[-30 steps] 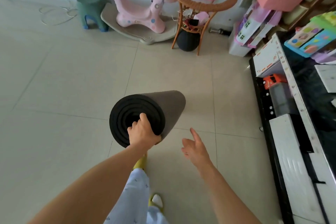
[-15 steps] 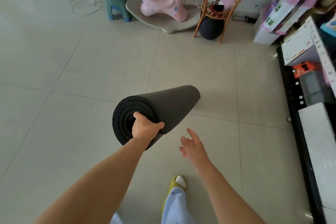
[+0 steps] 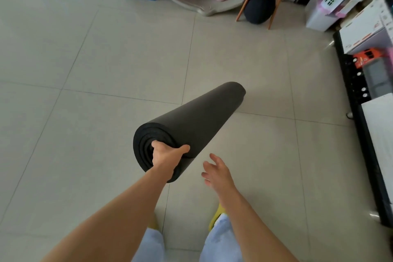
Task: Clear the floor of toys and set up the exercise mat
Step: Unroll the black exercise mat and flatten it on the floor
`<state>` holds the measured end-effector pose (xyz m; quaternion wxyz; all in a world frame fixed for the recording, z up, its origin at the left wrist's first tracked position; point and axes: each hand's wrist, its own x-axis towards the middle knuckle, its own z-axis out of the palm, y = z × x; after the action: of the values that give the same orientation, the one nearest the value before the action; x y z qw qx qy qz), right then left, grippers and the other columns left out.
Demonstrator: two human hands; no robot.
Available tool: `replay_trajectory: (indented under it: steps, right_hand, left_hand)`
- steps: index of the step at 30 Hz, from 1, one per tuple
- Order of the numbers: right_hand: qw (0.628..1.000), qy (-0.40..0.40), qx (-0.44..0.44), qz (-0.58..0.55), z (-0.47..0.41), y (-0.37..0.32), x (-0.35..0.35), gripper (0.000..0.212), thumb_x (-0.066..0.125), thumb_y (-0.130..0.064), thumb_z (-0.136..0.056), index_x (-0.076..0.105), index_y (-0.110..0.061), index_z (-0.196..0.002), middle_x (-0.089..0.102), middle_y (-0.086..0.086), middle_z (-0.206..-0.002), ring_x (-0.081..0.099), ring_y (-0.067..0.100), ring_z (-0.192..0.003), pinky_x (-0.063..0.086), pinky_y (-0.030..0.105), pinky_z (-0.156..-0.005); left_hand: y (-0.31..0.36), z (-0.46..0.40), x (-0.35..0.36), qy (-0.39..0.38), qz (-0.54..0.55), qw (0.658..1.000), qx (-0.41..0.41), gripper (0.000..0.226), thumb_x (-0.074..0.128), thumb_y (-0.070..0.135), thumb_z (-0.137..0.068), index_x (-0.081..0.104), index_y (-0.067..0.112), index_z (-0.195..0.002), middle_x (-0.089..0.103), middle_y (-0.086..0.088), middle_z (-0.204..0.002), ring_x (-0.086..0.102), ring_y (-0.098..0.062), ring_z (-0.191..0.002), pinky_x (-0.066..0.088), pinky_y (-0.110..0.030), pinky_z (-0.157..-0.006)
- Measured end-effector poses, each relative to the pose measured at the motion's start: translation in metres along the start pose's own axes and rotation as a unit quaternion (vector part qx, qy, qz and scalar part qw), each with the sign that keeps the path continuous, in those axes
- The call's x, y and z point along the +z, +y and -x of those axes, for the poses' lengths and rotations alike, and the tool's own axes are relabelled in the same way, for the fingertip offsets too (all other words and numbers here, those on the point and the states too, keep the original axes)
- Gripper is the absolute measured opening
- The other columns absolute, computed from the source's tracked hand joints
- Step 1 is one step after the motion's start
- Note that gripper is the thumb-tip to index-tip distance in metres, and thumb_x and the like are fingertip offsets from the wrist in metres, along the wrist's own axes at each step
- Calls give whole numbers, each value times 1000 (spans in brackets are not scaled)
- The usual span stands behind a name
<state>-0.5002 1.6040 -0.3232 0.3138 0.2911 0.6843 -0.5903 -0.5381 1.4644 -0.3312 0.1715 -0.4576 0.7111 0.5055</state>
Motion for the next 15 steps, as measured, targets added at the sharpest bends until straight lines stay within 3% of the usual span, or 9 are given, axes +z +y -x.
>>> replay_trajectory:
  steps: [7,15]
  right_hand:
    - [997,-35,26,63,-44,28,32,48,46,-29,-95,33,-22,-141,50,4,-132,53,22,-114,42,41,-103]
    - [994,-7,36,105,-135,81,30,52,47,-33,-94,30,-23,-143,43,5,-141,46,24,-125,39,40,-106]
  left_hand:
    - [-54,-42,-9,15,54,996,-68,78,81,28,-66,33,6,-123,45,-7,-106,44,-24,-93,40,-37,-75]
    - [-135,-103,21,0,125,986,-112,55,78,12,-69,39,10,-107,51,-9,-105,51,-25,-94,45,-38,-78]
